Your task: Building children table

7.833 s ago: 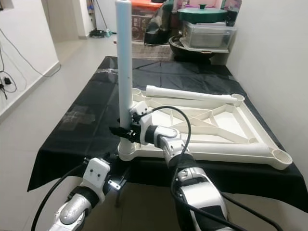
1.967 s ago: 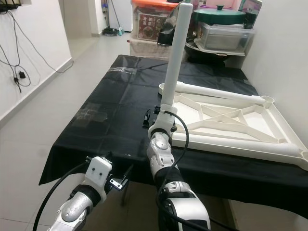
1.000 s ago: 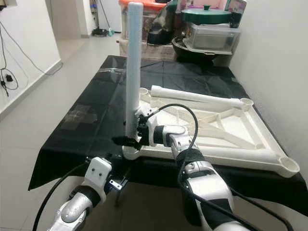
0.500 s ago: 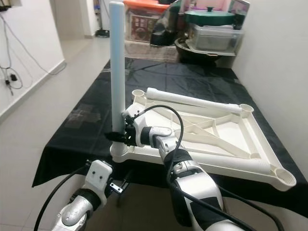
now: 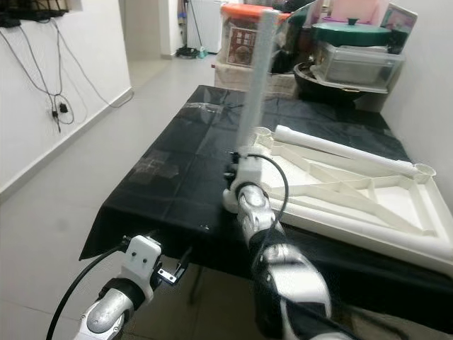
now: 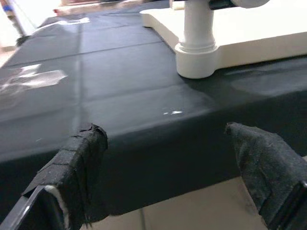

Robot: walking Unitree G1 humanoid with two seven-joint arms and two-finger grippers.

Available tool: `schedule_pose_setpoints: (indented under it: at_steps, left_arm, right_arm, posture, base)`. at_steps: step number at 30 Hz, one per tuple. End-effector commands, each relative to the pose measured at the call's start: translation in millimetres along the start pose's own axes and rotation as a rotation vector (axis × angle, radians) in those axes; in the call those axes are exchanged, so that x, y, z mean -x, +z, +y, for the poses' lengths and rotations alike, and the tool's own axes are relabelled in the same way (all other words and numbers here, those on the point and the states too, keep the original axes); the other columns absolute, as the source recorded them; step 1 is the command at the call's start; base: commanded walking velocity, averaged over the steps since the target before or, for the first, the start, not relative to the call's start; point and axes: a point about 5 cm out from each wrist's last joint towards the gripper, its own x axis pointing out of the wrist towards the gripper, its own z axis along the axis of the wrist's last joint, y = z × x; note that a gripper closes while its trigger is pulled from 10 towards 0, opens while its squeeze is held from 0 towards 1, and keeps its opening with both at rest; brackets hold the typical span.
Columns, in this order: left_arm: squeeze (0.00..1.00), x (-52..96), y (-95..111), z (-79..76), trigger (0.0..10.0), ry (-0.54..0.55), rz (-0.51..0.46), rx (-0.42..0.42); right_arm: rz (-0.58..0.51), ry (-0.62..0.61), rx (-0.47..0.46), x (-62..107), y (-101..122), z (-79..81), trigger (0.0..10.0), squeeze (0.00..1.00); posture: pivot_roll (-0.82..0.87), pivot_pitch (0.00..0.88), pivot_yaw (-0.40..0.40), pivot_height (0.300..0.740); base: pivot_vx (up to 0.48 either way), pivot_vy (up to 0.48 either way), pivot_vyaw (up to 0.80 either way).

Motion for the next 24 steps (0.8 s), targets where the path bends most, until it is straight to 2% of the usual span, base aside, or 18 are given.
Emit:
schedule_pose_setpoints:
  at_steps: [1,2,5,6,7,8,9,10,13,14,17,18,20,21,22,24]
  left_arm:
    - [0.0,-0.8,-1.2,-1.8,10.0,-0.013,0.009,0.015]
    - [0.0,-1.2,-1.0,-1.3,10.0,-0.012,0.009,0.013]
    - [0.0,-1.5,-1.0,-0.9,10.0,-0.011,0.009,0.012]
    - [0.0,-1.7,-0.9,-0.8,10.0,-0.009,0.009,0.011]
    - [0.0,-2.0,-0.7,-0.6,10.0,-0.008,0.009,0.011]
    - [0.0,-2.0,-0.7,-0.6,10.0,-0.008,0.009,0.011]
    - [0.0,-2.1,-0.8,-0.7,10.0,-0.008,0.009,0.012]
    - [0.0,-2.4,-0.6,-0.9,10.0,-0.007,0.009,0.012]
    - [0.0,-2.7,-0.5,-0.8,10.0,-0.006,0.009,0.013]
    - [0.0,-2.8,-0.5,-0.7,10.0,-0.006,0.009,0.014]
    - [0.0,-2.9,-0.5,-0.6,10.0,-0.006,0.009,0.015]
    - [0.0,-3.1,-0.6,-0.5,10.0,-0.006,0.009,0.016]
    - [0.0,-3.1,-0.6,-0.5,10.0,-0.006,0.009,0.016]
    - [0.0,-3.3,-0.6,-0.5,10.0,-0.006,0.009,0.016]
    - [0.0,-3.3,-0.6,-0.5,10.0,-0.006,0.009,0.016]
    - [0.0,-3.7,-0.7,-0.4,10.0,-0.007,0.008,0.017]
  right_arm:
    - [-0.024,-0.138,-0.038,3.8,-2.7,-10.5,0.0,0.0]
    - [-0.026,-0.18,-0.077,9.3,-7.5,-3.9,0.0,0.0]
    - [-0.026,-0.191,-0.104,13.9,-10.8,5.1,0.0,0.0]
    - [-0.026,-0.144,-0.124,16.4,-12.2,17.7,0.0,0.0]
    - [-0.038,-0.096,-0.118,18.0,-11.0,28.5,10.0,0.0]
    - [-0.038,-0.096,-0.118,18.0,-11.0,28.5,10.0,0.0]
    - [-0.06,-0.047,-0.11,18.7,-9.1,35.7,10.0,0.77]
    - [-0.078,-0.01,-0.106,18.9,-7.3,40.1,10.0,1.0]
    - [-0.113,0.016,-0.085,17.9,-3.4,41.3,10.0,1.0]
    - [-0.127,0.018,-0.074,17.1,-1.5,40.7,10.0,0.0]
    - [-0.142,0.049,-0.074,16.2,0.8,39.5,10.0,0.0]
    - [-0.144,0.112,-0.087,14.2,2.9,37.7,10.0,0.0]
    - [-0.144,0.112,-0.087,14.2,2.9,37.7,10.0,0.0]
    - [-0.146,0.206,-0.084,12.3,5.2,37.0,10.0,0.0]
    - [-0.146,0.206,-0.084,12.3,5.2,37.0,10.0,0.0]
    - [-0.085,0.438,-0.007,9.4,4.7,35.2,10.0,0.0]
  posture:
    - [0.07,0.0,-0.072,0.74]
    - [0.07,0.0,-0.074,0.74]
    - [0.07,0.0,-0.074,0.74]
    - [0.07,0.0,-0.077,0.74]
    - [0.07,0.0,-0.076,0.74]
    - [0.07,0.0,-0.076,0.74]
    - [0.07,0.0,-0.075,0.74]
    - [0.07,0.0,-0.078,0.74]
    - [0.07,0.0,-0.078,0.74]
    - [0.07,0.0,-0.078,0.74]
    - [0.07,0.0,-0.078,0.74]
    - [0.07,0.0,-0.076,0.74]
    - [0.07,0.0,-0.076,0.74]
    - [0.07,0.0,-0.076,0.74]
    - [0.07,0.0,-0.076,0.74]
    - [0.07,0.0,-0.072,0.74]
  base:
    - [0.0,0.0,0.0]
    - [0.0,0.0,0.0]
    - [0.0,0.0,0.0]
    - [0.0,0.0,0.0]
    - [0.0,0.0,0.0]
    - [0.0,0.0,0.0]
    - [0.0,0.0,0.0]
    - [0.0,0.0,0.0]
    - [0.0,0.0,0.0]
    - [0.0,0.0,0.0]
    - [0.0,0.0,0.0]
    - [0.0,0.0,0.0]
    - [0.0,0.0,0.0]
    - [0.0,0.0,0.0]
    - [0.0,0.0,0.0]
    - [0.0,0.0,0.0]
